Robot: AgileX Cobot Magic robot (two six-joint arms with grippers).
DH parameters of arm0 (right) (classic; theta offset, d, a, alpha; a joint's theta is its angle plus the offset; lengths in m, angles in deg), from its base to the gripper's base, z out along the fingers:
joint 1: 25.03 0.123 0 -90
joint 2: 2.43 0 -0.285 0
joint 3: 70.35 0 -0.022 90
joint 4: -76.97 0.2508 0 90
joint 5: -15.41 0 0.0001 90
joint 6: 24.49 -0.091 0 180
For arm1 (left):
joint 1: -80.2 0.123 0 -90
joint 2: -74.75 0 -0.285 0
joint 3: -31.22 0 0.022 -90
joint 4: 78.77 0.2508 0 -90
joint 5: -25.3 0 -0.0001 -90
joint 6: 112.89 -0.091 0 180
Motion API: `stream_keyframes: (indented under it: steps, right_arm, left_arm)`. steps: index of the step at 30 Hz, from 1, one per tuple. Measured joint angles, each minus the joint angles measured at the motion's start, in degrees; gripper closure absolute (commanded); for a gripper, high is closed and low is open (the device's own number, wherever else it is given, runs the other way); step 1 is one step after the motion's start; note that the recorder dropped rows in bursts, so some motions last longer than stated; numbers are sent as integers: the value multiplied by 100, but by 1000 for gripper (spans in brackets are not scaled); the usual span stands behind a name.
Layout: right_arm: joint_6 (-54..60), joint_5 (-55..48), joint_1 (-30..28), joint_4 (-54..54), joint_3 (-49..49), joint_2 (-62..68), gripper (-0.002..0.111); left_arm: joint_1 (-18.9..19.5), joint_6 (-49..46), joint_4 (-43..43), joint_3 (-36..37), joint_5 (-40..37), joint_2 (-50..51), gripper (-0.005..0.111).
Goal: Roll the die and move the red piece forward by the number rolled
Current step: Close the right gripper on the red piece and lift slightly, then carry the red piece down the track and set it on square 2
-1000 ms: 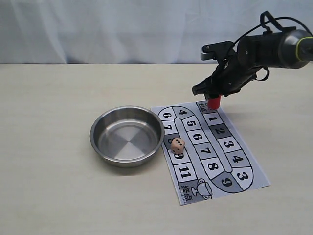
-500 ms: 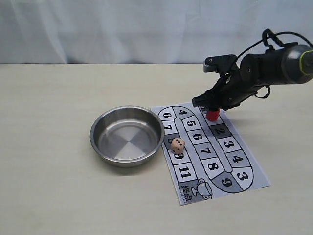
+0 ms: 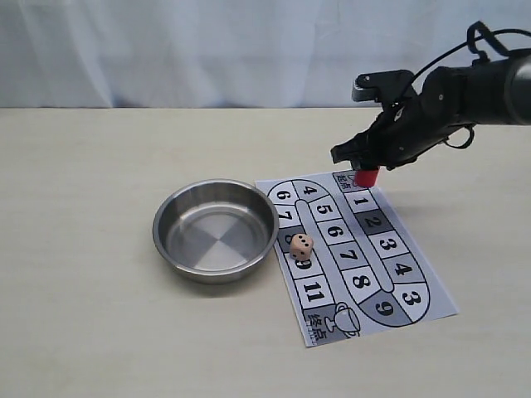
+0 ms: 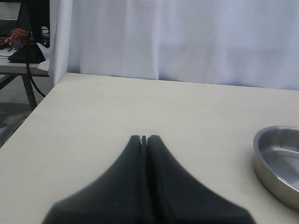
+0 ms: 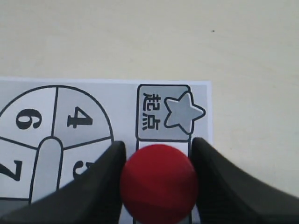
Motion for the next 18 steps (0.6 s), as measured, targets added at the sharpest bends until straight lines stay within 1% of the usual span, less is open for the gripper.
stream_keyframes:
  steps: [6, 12, 18]
  right_arm:
    - [0, -130, 0, 0, 276, -49, 104]
    - [0, 487, 0, 0, 901, 0, 104]
    - [0, 840, 0, 0, 1069, 66, 104]
  left_arm:
    - [0, 0, 0, 0, 0, 0, 107]
    - [0, 0, 0, 0, 0, 0, 107]
    - [0, 0, 0, 0, 0, 0, 107]
